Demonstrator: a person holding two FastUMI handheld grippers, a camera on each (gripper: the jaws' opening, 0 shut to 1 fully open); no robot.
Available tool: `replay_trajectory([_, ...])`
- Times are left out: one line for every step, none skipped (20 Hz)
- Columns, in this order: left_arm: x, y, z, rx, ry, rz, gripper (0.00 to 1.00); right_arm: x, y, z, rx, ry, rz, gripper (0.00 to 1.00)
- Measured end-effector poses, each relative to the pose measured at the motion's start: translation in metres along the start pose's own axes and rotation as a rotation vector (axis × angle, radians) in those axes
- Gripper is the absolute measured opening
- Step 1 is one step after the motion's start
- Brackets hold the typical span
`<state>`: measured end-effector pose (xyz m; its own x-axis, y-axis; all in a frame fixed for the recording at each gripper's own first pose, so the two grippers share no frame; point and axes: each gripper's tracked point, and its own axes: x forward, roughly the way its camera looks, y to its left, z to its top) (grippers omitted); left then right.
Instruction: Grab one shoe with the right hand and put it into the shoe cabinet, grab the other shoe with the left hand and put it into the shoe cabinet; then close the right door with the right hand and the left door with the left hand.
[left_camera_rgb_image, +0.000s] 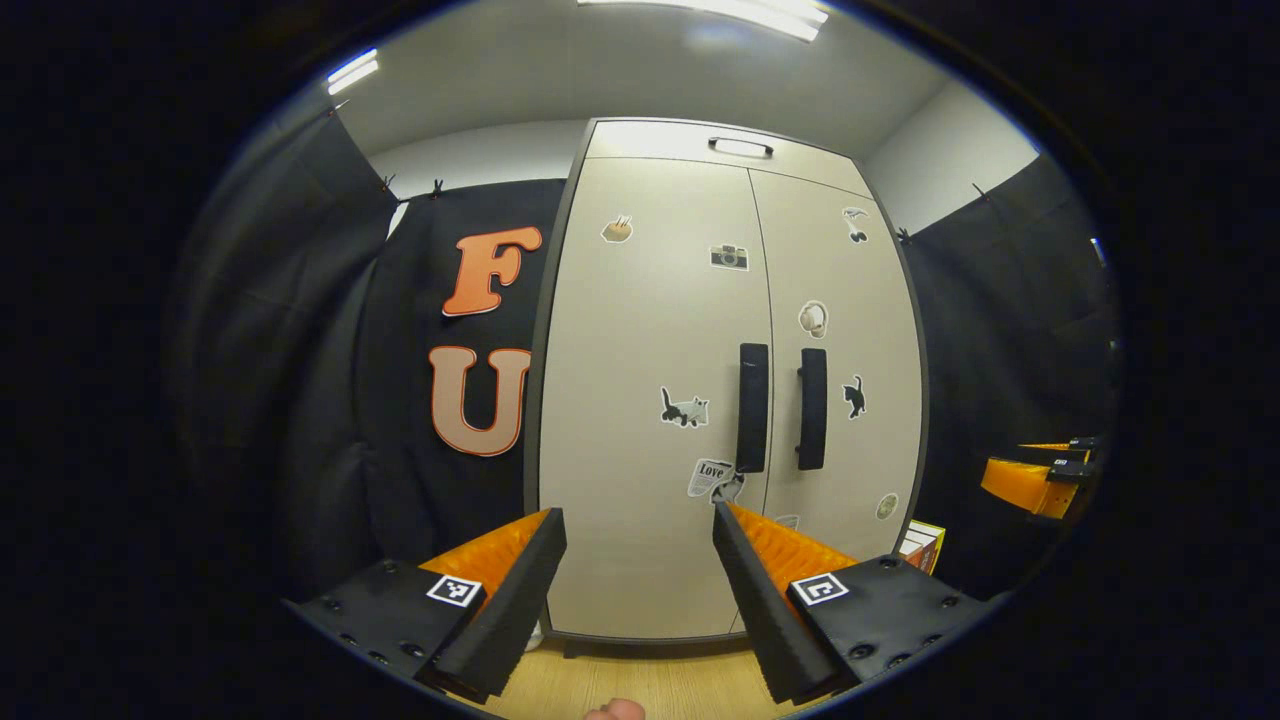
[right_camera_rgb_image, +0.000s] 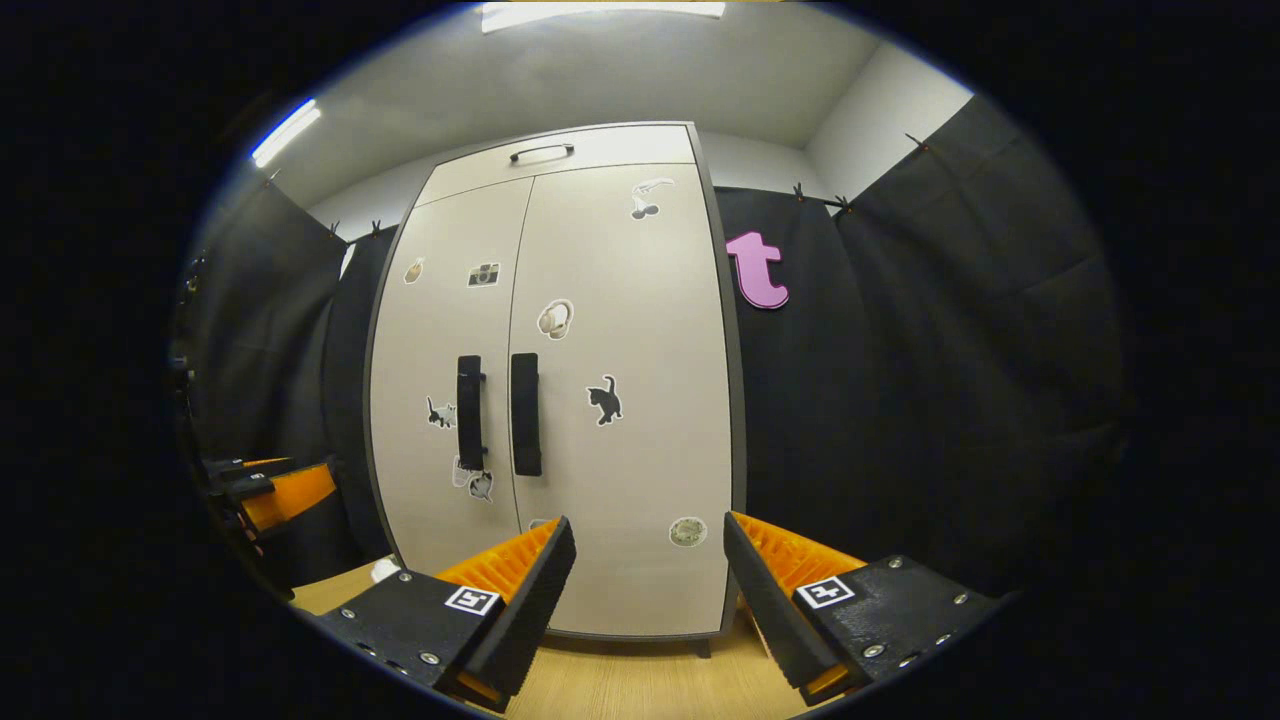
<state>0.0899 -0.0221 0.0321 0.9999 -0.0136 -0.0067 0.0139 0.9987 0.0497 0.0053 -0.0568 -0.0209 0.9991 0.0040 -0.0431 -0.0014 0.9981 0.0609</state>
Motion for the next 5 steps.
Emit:
replay_trajectory([-0.0014, -0.0002, 0.0005, -0.008, -0.002, 0.002, 0.99, 0.0002, -0.0005, -0.0003, 0.001, -0.001, -0.002, 0.92])
replay_trajectory([-0.0022, -0.0016, 0.0000, -0.016, -0.001, 0.000, 0.94, -0.0002, -0.0010, -0.0009, 0.003, 0.001, -0.004, 0.92])
replay_trajectory([-0.0028, -0.0032, -0.0011, -0.022, 0.001, -0.006, 0.99, -0.0005, -0.0012, -0.0011, 0.004, 0.001, -0.004, 0.92])
replay_trajectory([-0.0029, -0.0033, -0.0006, -0.024, 0.002, -0.007, 0.99, -0.0007, -0.0021, -0.0013, 0.005, 0.000, -0.006, 0.92])
replay_trajectory([-0.0027, -0.0034, 0.0002, -0.023, -0.001, -0.008, 0.99, -0.0008, -0.0026, -0.0012, 0.004, -0.001, -0.008, 0.92])
